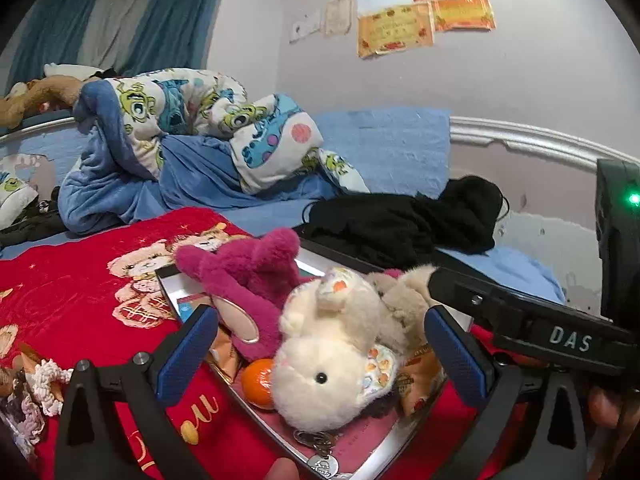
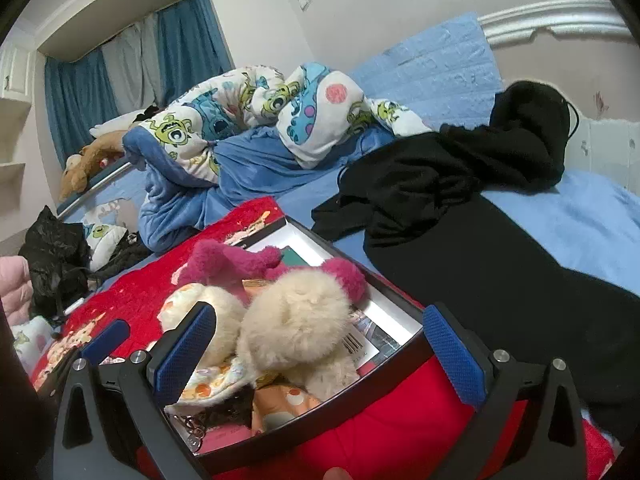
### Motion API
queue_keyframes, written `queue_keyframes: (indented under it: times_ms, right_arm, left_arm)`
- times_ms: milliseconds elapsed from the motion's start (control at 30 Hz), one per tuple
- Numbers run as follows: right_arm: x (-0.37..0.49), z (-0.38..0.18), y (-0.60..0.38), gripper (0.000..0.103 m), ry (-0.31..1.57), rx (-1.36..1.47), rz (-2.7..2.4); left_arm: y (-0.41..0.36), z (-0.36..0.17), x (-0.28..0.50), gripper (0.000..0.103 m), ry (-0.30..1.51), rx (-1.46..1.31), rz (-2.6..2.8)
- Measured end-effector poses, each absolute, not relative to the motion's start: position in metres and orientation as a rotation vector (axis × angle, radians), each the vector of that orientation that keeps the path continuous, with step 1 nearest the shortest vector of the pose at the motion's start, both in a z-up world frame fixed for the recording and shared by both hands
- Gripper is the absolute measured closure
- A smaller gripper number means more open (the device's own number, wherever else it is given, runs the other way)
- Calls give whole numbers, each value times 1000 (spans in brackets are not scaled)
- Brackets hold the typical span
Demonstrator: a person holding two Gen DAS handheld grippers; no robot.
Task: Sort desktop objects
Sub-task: 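Lift both open tools up out of the box, then move both tools back over the remaining pile of hair ties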
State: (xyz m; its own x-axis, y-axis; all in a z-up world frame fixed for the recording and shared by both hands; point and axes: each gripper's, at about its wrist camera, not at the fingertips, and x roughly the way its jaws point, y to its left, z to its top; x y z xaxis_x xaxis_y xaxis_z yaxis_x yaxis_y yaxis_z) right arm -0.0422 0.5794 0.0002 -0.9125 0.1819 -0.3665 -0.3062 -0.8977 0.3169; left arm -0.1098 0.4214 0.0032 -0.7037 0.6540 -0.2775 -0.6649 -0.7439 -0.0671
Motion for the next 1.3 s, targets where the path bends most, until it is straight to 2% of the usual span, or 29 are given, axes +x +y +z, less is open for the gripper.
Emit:
queue_keyframes:
  times_ms: [433, 900, 1300]
  right_arm:
    - [-10, 33, 561, 0, 551, -348, 2798]
    - [11, 65, 498, 0, 561, -291, 2939]
    - [8, 68, 429, 0, 668, -340, 3058]
  left_arm:
    - [365, 37, -92, 0, -232, -277, 2416]
    - [280, 76, -74, 0, -352, -345, 2523]
    - [184, 112, -31, 0, -335, -274, 2719]
